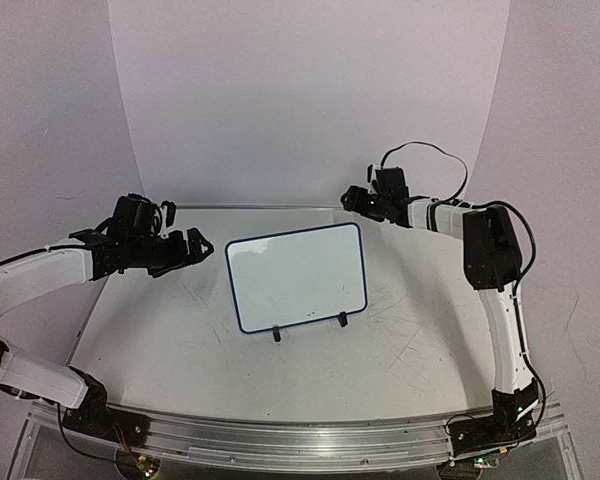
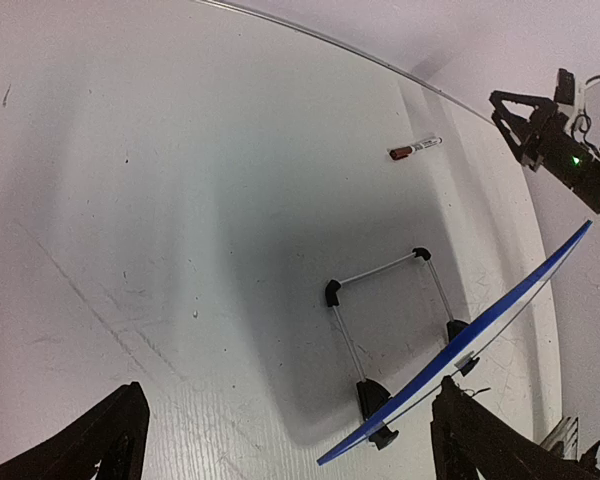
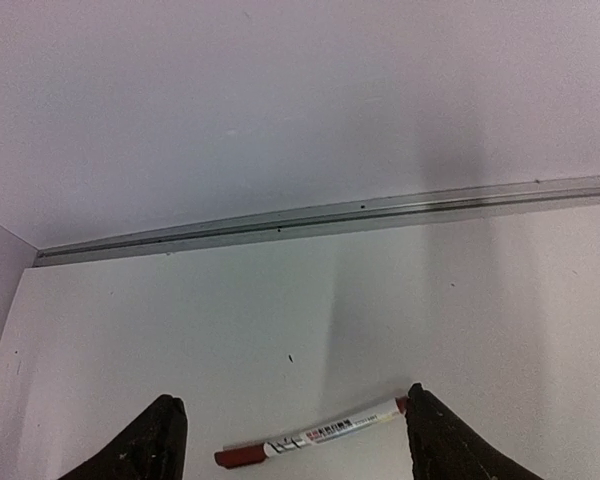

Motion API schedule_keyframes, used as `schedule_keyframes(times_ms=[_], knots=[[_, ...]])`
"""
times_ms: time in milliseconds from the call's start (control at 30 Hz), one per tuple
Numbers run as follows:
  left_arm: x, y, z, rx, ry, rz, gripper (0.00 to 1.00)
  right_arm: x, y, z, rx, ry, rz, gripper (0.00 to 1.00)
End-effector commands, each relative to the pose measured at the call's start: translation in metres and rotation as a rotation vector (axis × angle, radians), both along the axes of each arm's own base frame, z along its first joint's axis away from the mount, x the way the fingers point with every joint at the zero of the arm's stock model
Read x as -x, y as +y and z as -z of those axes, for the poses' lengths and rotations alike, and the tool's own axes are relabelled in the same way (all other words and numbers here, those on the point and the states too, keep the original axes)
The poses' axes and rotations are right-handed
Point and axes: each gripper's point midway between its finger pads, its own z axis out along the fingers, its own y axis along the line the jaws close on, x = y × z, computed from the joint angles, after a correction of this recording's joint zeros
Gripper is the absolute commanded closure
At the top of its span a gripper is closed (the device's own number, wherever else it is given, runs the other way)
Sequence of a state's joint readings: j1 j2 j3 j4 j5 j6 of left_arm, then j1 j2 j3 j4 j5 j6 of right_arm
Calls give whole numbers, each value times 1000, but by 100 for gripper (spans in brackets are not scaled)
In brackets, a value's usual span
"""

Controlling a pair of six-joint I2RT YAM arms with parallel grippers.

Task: Write a sentence on the whiteboard
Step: Move the whiteboard stand to the center of the board.

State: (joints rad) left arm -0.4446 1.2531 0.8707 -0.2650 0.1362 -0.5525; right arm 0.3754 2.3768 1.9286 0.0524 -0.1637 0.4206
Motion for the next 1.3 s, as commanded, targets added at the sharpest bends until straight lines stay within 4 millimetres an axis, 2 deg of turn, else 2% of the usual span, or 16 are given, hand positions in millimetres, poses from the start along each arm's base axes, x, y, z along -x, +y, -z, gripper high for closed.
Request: schedule_keyframes(times_ms=[0,67,100,200,300,400,600,700,833,1267], knots=[[-6,-8,-12,18,-5,3,1,-23,33,-12,-97,-68,-138,24],[-7,-10,-8,16,7,7,1,-35,40,1,-113,-75,-147,23],[-7,-12,-6,16,13,10,1,-41,43,-1,-132,-89,-152,22],[-9,-18,-4,15,24,26,0,-53,50,10,-186,-89,-155,21],[-12,-24,-6,14,23,36,1,-58,53,27,-214,-68,-143,18],[-14,-26,-5,10,26,39,1,-59,53,35,-222,-55,-139,16],[-14,-32,-3,6,34,48,1,-52,53,54,-198,17,-153,15],[-13,-35,-4,8,32,55,1,-46,48,69,-178,82,-143,16],[-10,-36,-8,13,24,61,1,-37,39,75,-152,147,-139,16],[-5,-35,-11,9,17,63,1,1,19,63,-14,222,-186,20]])
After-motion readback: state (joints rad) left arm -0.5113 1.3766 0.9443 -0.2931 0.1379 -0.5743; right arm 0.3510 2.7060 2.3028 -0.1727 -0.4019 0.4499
